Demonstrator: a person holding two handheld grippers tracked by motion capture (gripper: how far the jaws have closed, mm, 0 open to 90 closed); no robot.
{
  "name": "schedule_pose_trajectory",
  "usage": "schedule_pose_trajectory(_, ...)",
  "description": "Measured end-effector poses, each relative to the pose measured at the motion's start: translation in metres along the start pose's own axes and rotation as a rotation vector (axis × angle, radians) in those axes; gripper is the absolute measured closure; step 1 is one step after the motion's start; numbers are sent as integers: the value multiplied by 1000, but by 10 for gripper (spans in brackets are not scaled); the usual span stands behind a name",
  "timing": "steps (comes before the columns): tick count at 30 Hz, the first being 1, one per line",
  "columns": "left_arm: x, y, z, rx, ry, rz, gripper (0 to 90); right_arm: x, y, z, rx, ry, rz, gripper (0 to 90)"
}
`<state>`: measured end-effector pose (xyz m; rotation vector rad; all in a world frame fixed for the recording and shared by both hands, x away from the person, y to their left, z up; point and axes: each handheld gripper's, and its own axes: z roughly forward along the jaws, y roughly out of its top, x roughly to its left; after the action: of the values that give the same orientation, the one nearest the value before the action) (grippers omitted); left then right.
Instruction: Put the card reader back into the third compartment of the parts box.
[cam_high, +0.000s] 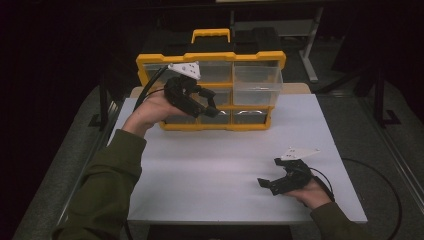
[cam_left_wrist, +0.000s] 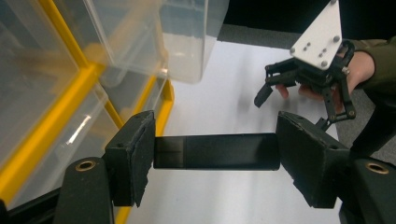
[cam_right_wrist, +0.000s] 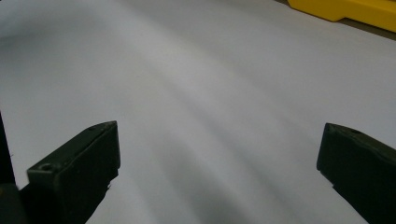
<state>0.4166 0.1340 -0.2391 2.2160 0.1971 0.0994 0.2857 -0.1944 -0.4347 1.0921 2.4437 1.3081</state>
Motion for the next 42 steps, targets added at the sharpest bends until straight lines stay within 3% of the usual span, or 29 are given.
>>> schedule_pose_trajectory(29, 16, 64, -27, -53, -33, 44, 297, 0, 0, 0, -2, 2, 2, 0)
schedule_pose_trajectory(35, 17, 83, -23, -65, -38, 49, 297, 0, 0, 0, 0, 1, 0, 0)
schedule_pose_trajectory(42, 24, 102, -6, -57, -53, 52, 297, 0, 0, 0, -5, 10, -2, 0)
